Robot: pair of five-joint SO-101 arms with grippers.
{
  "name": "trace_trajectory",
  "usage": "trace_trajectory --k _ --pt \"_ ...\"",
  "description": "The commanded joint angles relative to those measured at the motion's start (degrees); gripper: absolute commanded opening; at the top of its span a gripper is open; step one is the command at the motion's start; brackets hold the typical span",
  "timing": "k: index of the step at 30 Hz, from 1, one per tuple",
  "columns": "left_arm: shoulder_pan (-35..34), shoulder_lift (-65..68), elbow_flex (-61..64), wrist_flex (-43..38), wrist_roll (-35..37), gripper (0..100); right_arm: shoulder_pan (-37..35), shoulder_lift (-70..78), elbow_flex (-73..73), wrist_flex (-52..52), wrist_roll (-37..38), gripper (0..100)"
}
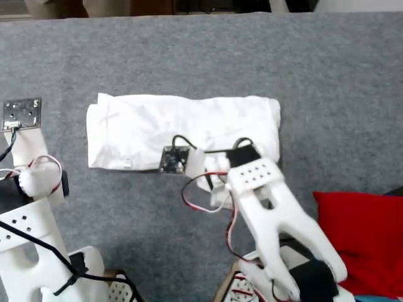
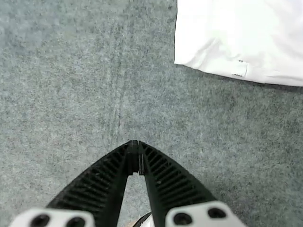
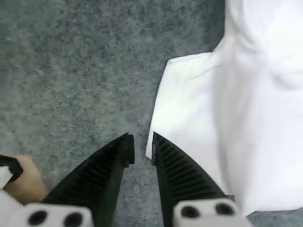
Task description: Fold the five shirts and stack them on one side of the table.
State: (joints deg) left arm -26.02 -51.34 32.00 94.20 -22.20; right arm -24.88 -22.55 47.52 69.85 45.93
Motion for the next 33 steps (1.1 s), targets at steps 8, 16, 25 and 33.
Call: trace_trajectory --k 8,16,25,33 --pt "-0.6 -0.7 -0.4 0.7 -0.3 2 -0.2 8.1 3.5 -8.1 -2.4 9.1" --pt "-0.6 -0.7 -0.4 0.7 -0.4 2 4.0 10.5 3.6 -13.9 -2.7 8.8" --pt "-0.4 -0.7 -0.4 0.4 -0.4 2 10.9 14.9 2.1 -16.3 -3.6 8.8" --pt "-0.5 -0.7 -0.4 0.5 -0.4 2 10.7 15.1 2.1 -15.8 -3.5 0.2"
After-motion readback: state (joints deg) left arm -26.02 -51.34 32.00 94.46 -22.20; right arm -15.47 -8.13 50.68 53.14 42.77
